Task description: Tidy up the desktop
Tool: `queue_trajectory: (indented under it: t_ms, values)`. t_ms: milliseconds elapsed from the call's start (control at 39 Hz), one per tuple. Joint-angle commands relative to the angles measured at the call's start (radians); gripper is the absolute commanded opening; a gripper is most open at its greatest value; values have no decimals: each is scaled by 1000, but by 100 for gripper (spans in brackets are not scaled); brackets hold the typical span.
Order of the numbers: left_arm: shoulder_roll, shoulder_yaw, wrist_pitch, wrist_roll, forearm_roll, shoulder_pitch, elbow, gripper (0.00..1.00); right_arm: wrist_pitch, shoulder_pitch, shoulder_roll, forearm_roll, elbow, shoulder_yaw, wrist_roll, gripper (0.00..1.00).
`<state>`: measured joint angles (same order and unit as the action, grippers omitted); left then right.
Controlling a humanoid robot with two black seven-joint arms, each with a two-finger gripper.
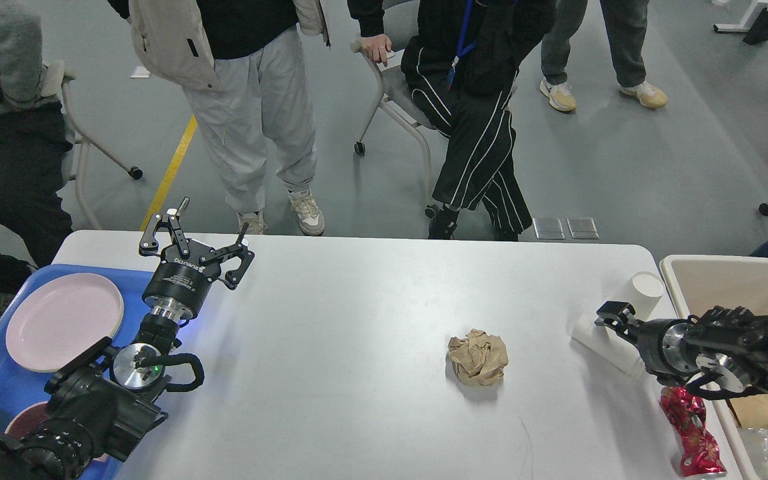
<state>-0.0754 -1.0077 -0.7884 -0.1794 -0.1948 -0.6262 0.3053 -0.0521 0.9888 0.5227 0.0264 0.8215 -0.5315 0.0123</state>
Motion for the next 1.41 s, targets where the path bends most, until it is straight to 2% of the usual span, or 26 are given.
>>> queue_trajectory:
  t_ms: [0, 154, 205, 307, 359, 384, 436, 538, 666, 1076, 1179, 1384]
  values:
    - [0, 0, 0, 0, 0, 0, 0, 99, 0, -55, 31, 0, -1, 134, 1, 89]
    - [-1, 0, 0, 0, 0, 0, 0, 99, -2, -96, 71, 0, -1, 237, 1, 68]
    - [-1, 0, 0, 0, 0, 0, 0, 99, -2, -130, 91, -6, 2, 318, 1, 56]
    - [-1, 0, 0, 0, 0, -1, 0, 99, -8, -199, 102, -6, 11, 419, 1, 48]
    - [-1, 0, 0, 0, 0, 0, 0, 99, -12, -231, 102, -6, 18, 453, 1, 31]
    - [-1, 0, 0, 0, 0, 0, 0, 99, -14, -242, 102, -6, 24, 461, 1, 15]
    - [-1, 0, 0, 0, 0, 0, 0, 99, -18, -245, 102, -6, 25, 462, 1, 0]
    - [-1, 0, 0, 0, 0, 0, 0, 99, -22, -254, 102, -6, 44, 467, 1, 0]
    - [-1, 0, 0, 0, 1, 0, 0, 99, -17, -257, 132, -6, 97, 499, 24, 0]
    - [-1, 0, 0, 0, 0, 0, 0, 99, -12, -257, 223, -13, 191, 590, 29, 0]
    - [-1, 0, 0, -2, 0, 0, 0, 99, -9, -259, 244, -14, 232, 608, 46, 0]
    - [-1, 0, 0, 0, 0, 0, 0, 99, -8, -259, 324, -42, 349, 639, 51, 0]
